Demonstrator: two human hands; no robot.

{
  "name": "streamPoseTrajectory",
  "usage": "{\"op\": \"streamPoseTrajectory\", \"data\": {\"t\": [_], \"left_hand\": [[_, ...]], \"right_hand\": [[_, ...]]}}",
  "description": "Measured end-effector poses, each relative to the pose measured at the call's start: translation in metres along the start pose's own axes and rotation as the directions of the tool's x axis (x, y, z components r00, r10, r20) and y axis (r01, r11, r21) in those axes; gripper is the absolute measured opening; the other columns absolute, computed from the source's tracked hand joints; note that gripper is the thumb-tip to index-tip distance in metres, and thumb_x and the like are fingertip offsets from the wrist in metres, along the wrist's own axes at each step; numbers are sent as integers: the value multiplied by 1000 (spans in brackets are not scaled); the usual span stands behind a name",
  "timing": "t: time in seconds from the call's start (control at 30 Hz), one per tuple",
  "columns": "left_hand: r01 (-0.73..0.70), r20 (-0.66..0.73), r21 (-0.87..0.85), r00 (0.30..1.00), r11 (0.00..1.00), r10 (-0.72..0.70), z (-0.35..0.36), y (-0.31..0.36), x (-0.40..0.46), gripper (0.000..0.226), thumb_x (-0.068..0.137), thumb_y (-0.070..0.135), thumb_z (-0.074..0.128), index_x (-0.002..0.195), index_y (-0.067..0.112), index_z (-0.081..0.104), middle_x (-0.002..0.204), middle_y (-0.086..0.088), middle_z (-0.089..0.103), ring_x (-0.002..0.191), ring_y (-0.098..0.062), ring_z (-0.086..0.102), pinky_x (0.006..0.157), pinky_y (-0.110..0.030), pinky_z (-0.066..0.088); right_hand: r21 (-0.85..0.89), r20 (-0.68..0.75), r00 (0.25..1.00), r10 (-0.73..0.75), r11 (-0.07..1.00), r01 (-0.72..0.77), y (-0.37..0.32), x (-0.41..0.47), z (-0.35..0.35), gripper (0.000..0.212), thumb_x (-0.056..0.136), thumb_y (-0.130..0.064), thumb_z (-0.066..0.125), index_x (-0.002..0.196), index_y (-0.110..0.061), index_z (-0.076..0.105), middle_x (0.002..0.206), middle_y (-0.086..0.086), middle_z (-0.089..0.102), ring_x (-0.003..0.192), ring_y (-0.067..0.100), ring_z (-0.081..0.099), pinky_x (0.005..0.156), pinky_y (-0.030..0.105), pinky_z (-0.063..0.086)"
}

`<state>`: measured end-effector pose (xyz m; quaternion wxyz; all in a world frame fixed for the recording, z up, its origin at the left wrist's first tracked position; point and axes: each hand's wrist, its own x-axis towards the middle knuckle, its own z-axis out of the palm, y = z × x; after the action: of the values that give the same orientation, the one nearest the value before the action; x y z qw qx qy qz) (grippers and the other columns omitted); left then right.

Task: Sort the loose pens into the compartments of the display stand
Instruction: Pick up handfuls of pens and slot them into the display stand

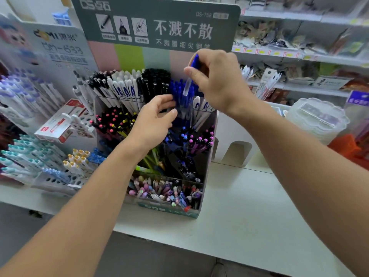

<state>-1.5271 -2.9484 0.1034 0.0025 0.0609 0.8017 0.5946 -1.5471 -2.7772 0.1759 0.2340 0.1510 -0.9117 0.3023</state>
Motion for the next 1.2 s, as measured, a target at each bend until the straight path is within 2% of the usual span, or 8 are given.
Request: {"op": "streamPoseTrajectory", "data": {"t": [0.2, 0.33, 0.53, 0.67, 0.77, 0.87, 1.0, 1.2], "left_hand": [[-122, -17, 262, 991, 957, 131, -4, -3, 11, 48, 97, 18, 65, 143, 21, 51, 119, 7, 63, 102, -6, 64, 89, -27, 53], [-139, -66, 286, 984, 948, 164, -7, -5, 18, 41, 95, 17, 68, 134, 20, 58, 114, 5, 68, 95, -7, 67, 86, -28, 56], [-146, -161, 273, 967, 951, 195, 3, -1, 25, 25, 92, 16, 72, 115, 21, 63, 94, 10, 69, 83, -7, 68, 79, -31, 59], [-165, -236, 331, 939, 929, 251, 8, -6, 29, 8, 92, 18, 71, 97, 20, 67, 83, 8, 67, 76, -13, 67, 74, -31, 57], [-204, -209, 371, 932, 906, 296, 6, -14, 31, 8, 90, 22, 73, 96, 17, 76, 80, 8, 69, 72, -10, 65, 76, -29, 56], [-269, -208, 398, 905, 877, 372, 3, -19, 29, 14, 89, 25, 75, 96, 14, 79, 84, 6, 70, 77, -9, 65, 78, -22, 53], [-326, -196, 503, 859, 801, 473, 0, -26, 29, 15, 85, 23, 79, 95, 12, 78, 92, 1, 65, 76, -11, 57, 71, -12, 42], [-335, -146, 519, 872, 787, 467, -6, -35, 33, 17, 84, 29, 80, 96, 17, 78, 86, 2, 62, 71, -11, 55, 71, -33, 52]], "right_hand": [[-117, 149, 975, -167, 976, 185, -20, 18, 10, 21, 96, -29, 64, 92, -8, 63, 78, -1, 57, 74, 21, 52, 72, 35, 45], [-53, -22, 998, -56, 997, 55, -10, 28, -2, 22, 98, -30, 63, 91, -10, 64, 80, -2, 60, 74, 16, 52, 68, 24, 40], [-117, 207, 978, -41, 991, 66, -6, 26, 22, 16, 99, -27, 62, 93, -12, 60, 84, -1, 56, 81, 18, 48, 73, 30, 39], [-95, 119, 991, -57, 993, 68, -1, 24, 22, 24, 92, -27, 72, 106, -10, 61, 85, -2, 62, 82, 22, 58, 77, 36, 49], [-71, -66, 997, -32, 997, 27, 2, 17, 26, 28, 79, -32, 83, 89, -11, 67, 77, -5, 66, 75, 17, 61, 73, 38, 53], [-124, -28, 994, -108, 987, 104, -5, 15, 32, 23, 79, -33, 80, 80, -14, 68, 74, -7, 61, 76, 18, 60, 73, 38, 52], [-111, 56, 998, 1, 994, 6, 3, 26, 25, 26, 80, -36, 82, 80, -13, 71, 76, -3, 62, 73, 15, 59, 72, 32, 52], [-127, 175, 984, -43, 990, 66, 4, 29, 22, 23, 82, -31, 81, 76, -16, 65, 72, -2, 61, 69, 15, 55, 68, 26, 45]]}}
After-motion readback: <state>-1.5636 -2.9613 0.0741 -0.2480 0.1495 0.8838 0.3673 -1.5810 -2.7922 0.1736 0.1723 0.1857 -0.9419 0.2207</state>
